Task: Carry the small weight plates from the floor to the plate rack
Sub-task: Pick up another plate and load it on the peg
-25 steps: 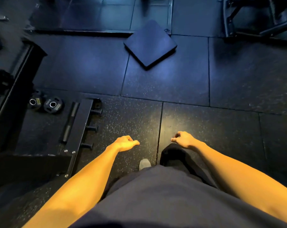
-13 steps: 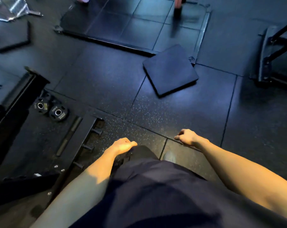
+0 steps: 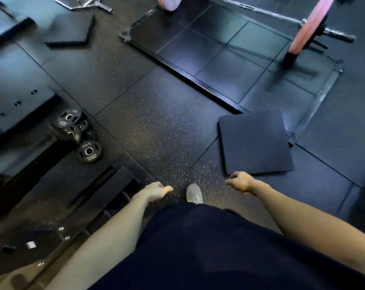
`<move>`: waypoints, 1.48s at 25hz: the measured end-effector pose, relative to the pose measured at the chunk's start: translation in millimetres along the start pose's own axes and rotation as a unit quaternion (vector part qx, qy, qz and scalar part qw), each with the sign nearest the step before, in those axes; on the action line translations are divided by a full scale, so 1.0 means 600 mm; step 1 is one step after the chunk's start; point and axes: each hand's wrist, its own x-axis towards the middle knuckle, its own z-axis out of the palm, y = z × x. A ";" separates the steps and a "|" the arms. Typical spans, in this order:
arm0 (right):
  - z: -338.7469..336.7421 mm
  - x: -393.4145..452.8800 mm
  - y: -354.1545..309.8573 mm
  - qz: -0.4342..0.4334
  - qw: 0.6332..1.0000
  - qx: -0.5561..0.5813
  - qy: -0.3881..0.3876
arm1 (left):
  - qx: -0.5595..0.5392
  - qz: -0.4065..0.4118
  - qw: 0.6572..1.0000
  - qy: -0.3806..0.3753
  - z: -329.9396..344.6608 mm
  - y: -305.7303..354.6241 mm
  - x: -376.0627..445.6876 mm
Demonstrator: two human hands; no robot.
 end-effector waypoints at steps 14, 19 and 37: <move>-0.346 0.421 -0.581 -0.133 0.959 -0.230 -0.097 | -0.289 -0.136 0.943 0.089 -0.494 0.174 0.228; -0.388 0.494 -0.849 -0.197 0.914 -0.316 -0.163 | -0.437 -0.198 0.868 0.129 -0.601 0.156 0.242; 0.116 0.609 -1.646 -0.278 0.760 -0.542 -0.226 | -0.709 -0.292 0.616 0.178 -0.940 -0.380 0.445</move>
